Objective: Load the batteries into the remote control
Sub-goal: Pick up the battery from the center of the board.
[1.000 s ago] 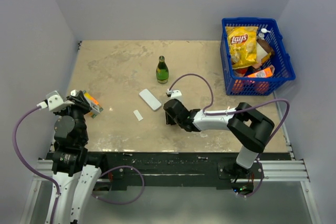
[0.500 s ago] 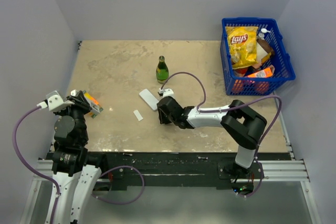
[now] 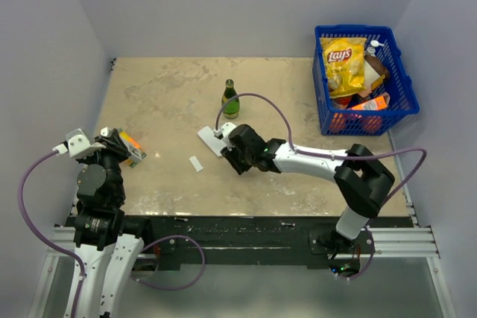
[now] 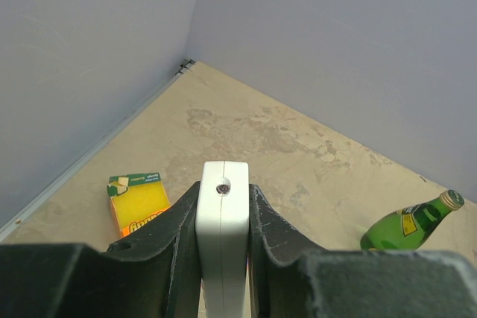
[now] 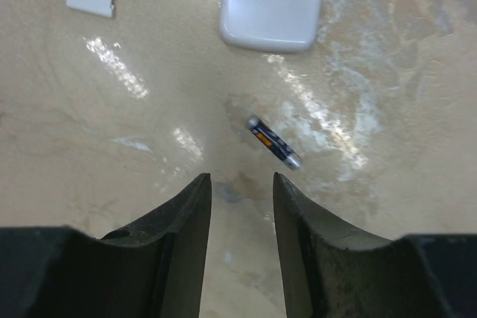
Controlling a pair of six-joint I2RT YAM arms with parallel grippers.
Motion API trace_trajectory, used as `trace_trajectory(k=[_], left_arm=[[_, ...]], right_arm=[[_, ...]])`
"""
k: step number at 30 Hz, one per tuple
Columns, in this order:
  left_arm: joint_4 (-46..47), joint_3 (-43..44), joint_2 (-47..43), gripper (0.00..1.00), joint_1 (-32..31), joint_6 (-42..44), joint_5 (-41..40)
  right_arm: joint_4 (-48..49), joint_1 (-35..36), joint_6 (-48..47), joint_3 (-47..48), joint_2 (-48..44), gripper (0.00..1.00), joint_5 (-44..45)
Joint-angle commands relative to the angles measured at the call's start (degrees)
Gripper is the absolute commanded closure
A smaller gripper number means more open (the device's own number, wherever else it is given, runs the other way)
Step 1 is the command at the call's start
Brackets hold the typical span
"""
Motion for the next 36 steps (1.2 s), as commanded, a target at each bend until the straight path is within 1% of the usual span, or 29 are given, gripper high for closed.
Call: trace_trajectory(k=[1, 3, 5, 6, 11, 19, 23, 28, 29, 30, 33, 34, 36], left_arm=[[3.17, 0.07, -0.45, 1.00, -0.42, 1.75, 1.13], [3.17, 0.07, -0.54, 1.00, -0.42, 1.75, 1.48], [3.35, 0.16, -0.45, 1.00, -0.42, 1.83, 1.66], [3.26, -0.01, -0.45, 1.00, -0.42, 1.83, 1.84], [3.35, -0.01, -0.45, 1.00, -0.51, 1.83, 2.10], [3.44, -0.01, -0.45, 1.00, -0.51, 1.92, 2.10], [3.44, -0.10, -0.45, 1.00, -0.60, 1.92, 2.28], [3.70, -0.10, -0.28, 1.00, -0.60, 1.83, 2.45], [3.70, -0.10, -0.19, 1.00, -0.60, 1.83, 2.45], [3.61, -0.10, -0.19, 1.00, -0.60, 1.83, 2.71], [3.96, -0.19, 0.07, 1.00, -0.60, 1.74, 3.50], [3.96, -0.19, 0.08, 1.00, -0.60, 1.57, 3.85], [4.31, -0.19, 0.43, 1.00, -0.60, 1.39, 5.52]], right_arm=[[-6.81, -3.34, -13.02, 2.09, -2.24, 0.58, -2.98], [-7.60, -5.28, -16.26, 2.79, -0.75, 0.59, -5.35], [-9.97, -6.07, -18.03, 4.89, 1.70, 0.60, -5.63], [-10.33, -6.25, -19.69, 5.25, 2.24, 0.60, -7.19], [-9.45, -6.51, -24.36, 7.09, 5.32, 0.63, -8.44], [-10.51, -6.51, -27.70, 10.08, 8.57, 0.63, -11.25], [-11.38, -6.51, -28.50, 10.79, 10.24, 0.65, -12.31], [-14.19, -6.51, -28.85, 11.32, 11.12, 0.79, -13.62], [-14.55, -6.51, -28.85, 11.32, 11.04, 0.80, -13.97], [-14.72, -6.51, -28.85, 11.14, 10.69, 0.85, -14.24], [-14.46, -6.51, -28.67, 10.35, 9.81, 0.91, -15.64], [-14.20, -6.51, -28.24, 9.74, 9.20, 0.92, -15.91], [-13.06, -6.51, -27.80, 9.04, 8.32, 0.98, -16.70]])
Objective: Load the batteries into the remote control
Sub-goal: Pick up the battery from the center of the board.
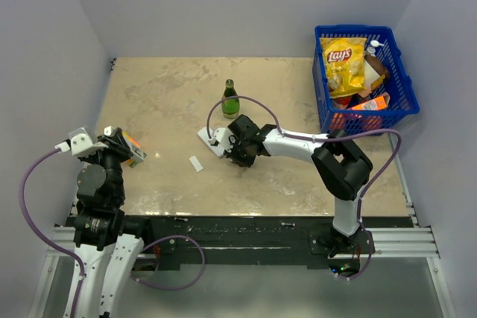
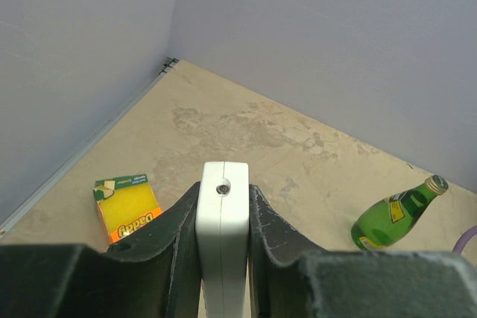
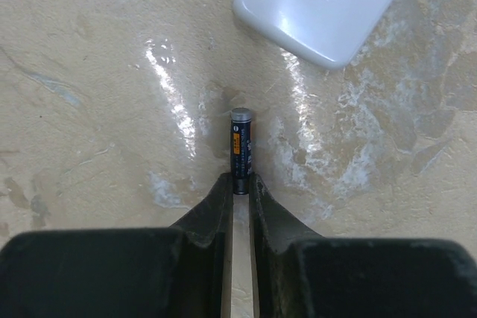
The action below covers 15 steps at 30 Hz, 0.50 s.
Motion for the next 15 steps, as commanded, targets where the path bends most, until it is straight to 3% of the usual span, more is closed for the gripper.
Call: trace_trajectory(k=[1, 6, 10, 15], left_arm=[[3.94, -0.10, 0.60, 1.00, -0.31, -0.02, 3.75], [5.69, -0.89, 1.74, 1.00, -0.31, -4.33, 13.40], [11.57, -6.84, 2.10, 1.00, -0.31, -12.74, 24.13], [34.28, -18.19, 4.20, 1.00, -0.31, -25.67, 41.77]], right_arm=[[-0.75, 0.26, 0.88, -1.54, -2.55, 1.00, -3.85], [4.06, 0.35, 4.66, -5.92, -9.04, 1.00, -6.75], [6.63, 0.35, 10.53, -8.93, -16.25, 1.00, -7.19], [7.60, 1.75, 17.49, -9.81, -26.26, 1.00, -11.49]])
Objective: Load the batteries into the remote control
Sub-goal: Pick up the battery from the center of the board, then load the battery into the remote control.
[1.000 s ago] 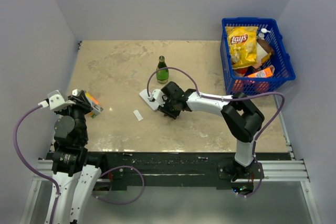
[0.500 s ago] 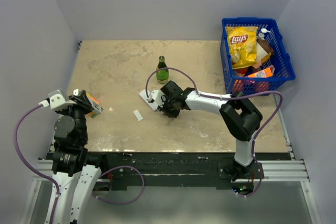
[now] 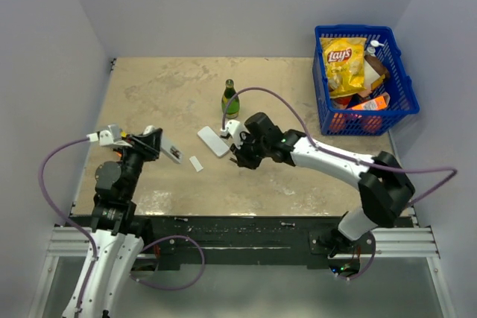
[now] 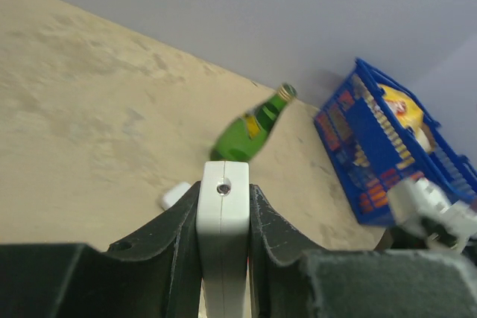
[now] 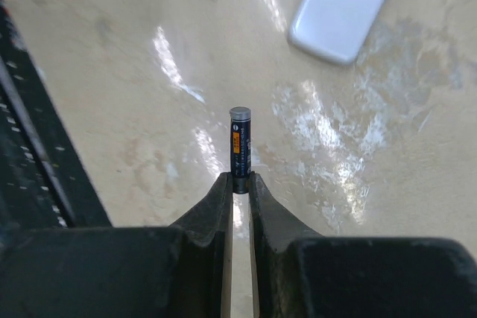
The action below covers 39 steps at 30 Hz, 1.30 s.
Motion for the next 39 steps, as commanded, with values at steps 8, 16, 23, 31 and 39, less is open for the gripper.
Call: trace_trajectory(k=[8, 16, 23, 31, 39], left_arm=[[44.40, -16.00, 10.71, 1.00, -0.36, -24.95, 28.76], [45.11, -15.92, 10.28, 1.00, -0.36, -25.21, 29.55], [45.02, -16.71, 10.37, 1.00, -0.36, -25.65, 29.29], [44.40, -16.97, 11.42, 1.00, -0.36, -24.78, 28.76], [44.93, -16.80, 11.78, 1.00, -0.45, -24.86, 29.64]], right_arm=[[8.17, 8.54, 20.20, 0.27, -15.00, 1.00, 3.49], [7.03, 10.74, 27.32, 3.08, -12.45, 1.00, 5.96], [7.02, 12.41, 28.82, 4.66, -10.52, 1.00, 5.52], [6.94, 13.38, 29.70, 4.66, -12.10, 1.00, 8.68], [6.06, 13.64, 29.79, 5.72, -10.43, 1.00, 6.22]])
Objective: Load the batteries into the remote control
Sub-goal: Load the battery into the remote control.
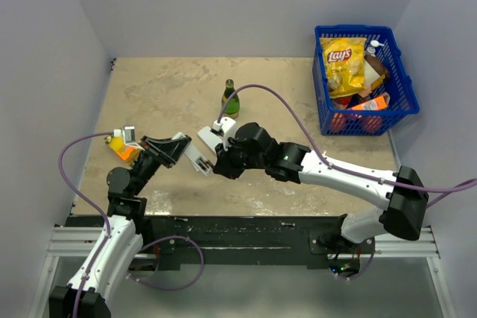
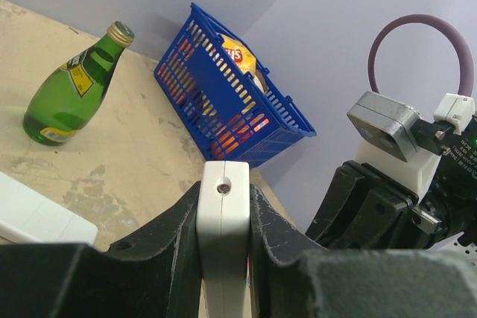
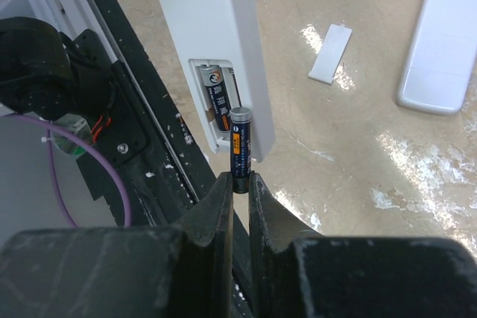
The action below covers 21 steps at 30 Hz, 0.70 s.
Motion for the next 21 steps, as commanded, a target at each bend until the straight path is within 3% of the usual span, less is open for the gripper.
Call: trace_trajectory(k=[1, 12, 21], left_arm=[[3.62, 0.08, -0.05, 1.00, -0.40, -0.27, 0.51], [3.53, 0.43, -0.23, 1.00, -0.40, -0.45, 1.03], [3.62, 0.78, -0.66, 1.00, -0.40, -0.63, 2.09]], right_arm=[[0.44, 0.60, 1.22, 2.92, -0.44, 1.00, -0.90], [-1.23, 1.65, 0.96, 4.77, 1.93, 1.00, -2.49], [-2.99, 1.65, 1.66, 5.65, 2.90, 1.00, 1.29]])
